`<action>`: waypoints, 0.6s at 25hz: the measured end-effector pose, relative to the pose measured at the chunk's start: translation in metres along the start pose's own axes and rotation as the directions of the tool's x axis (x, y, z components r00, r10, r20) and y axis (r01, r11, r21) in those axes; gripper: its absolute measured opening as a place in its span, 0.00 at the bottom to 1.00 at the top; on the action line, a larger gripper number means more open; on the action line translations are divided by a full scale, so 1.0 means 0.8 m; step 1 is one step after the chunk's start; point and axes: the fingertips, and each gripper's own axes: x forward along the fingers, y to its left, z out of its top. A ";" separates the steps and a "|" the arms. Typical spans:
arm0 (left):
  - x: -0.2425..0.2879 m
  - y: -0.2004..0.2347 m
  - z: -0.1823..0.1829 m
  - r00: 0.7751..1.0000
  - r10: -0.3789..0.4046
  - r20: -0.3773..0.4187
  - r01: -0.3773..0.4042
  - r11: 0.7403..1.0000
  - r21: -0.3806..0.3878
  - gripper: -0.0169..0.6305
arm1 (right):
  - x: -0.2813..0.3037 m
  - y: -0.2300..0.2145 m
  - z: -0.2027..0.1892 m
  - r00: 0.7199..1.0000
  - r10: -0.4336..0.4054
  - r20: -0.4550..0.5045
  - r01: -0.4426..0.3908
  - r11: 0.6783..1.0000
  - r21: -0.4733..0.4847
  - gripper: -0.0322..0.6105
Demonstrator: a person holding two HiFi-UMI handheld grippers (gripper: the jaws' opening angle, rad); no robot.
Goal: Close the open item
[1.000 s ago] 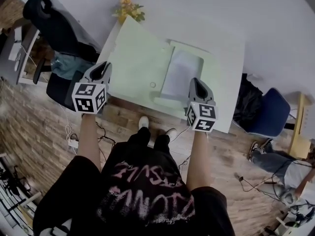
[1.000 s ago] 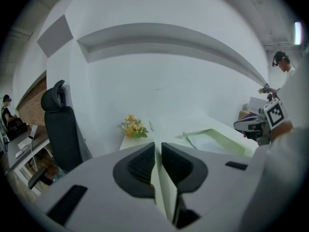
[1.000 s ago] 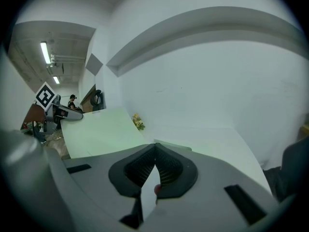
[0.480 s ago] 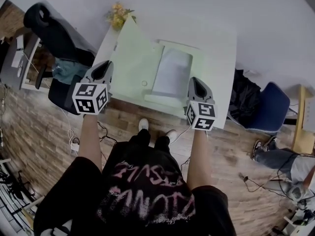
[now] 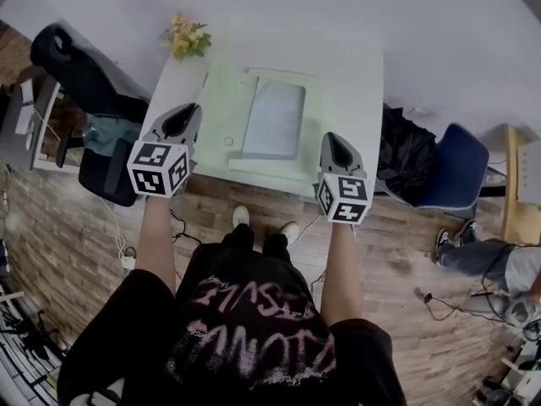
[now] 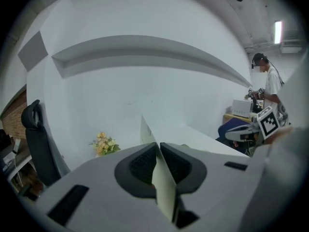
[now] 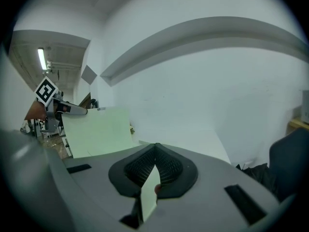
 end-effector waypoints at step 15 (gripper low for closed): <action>0.063 -0.157 -0.009 0.982 -0.171 -0.079 0.179 0.979 0.098 0.11 | -0.062 -0.059 -0.022 0.997 -0.077 -0.007 0.077 0.997 0.021 0.06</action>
